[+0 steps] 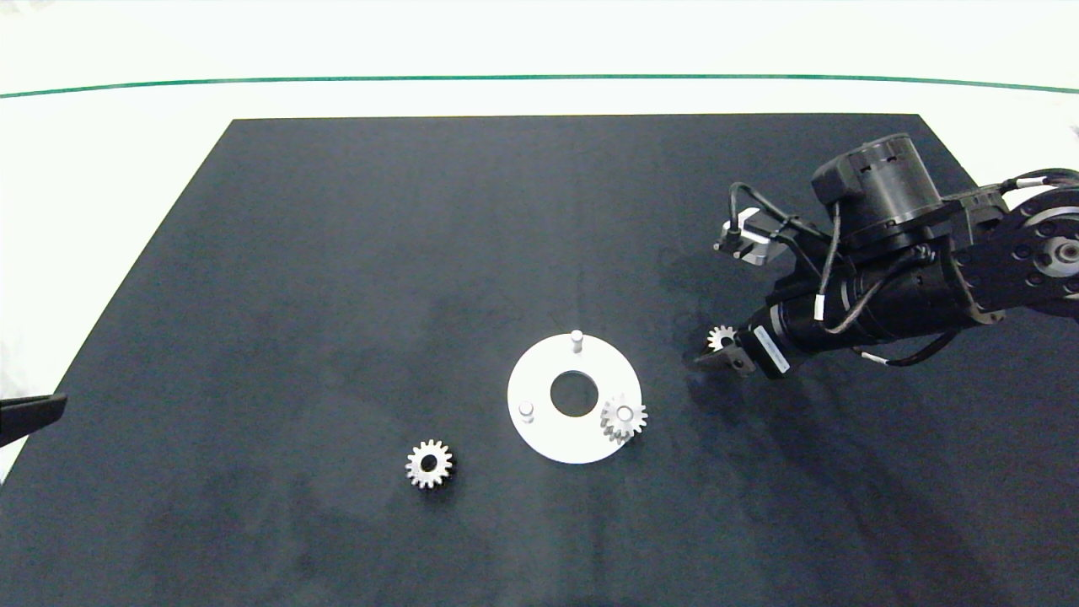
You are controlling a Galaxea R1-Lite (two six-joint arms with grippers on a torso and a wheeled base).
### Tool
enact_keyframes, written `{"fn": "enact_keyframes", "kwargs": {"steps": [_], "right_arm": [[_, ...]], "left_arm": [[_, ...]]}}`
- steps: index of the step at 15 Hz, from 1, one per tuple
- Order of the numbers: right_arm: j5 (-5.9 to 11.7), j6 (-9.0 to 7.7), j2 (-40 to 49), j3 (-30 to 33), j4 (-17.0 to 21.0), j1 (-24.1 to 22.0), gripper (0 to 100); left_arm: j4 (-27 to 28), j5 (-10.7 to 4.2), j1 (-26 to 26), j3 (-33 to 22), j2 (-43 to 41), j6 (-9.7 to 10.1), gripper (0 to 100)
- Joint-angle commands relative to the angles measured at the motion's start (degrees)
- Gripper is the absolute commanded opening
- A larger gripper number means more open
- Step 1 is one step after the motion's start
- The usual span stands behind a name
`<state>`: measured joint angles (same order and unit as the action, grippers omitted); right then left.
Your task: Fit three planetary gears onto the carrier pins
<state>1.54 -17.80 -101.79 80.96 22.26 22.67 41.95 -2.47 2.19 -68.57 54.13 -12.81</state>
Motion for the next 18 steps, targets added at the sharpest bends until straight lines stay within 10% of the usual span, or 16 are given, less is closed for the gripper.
{"fn": "enact_keyframes", "kwargs": {"steps": [1, 18], "right_arm": [[-0.04, -0.04, -1.83, 0.43, -0.29, 0.79, 97], [0.05, -0.04, -2.89, -0.1, -1.43, 0.35, 63]], "left_arm": [[0.24, -0.07, 0.0, 0.02, -0.34, -0.11, 100], [0.24, -0.07, -0.44, 0.37, -0.69, -0.11, 100]]}}
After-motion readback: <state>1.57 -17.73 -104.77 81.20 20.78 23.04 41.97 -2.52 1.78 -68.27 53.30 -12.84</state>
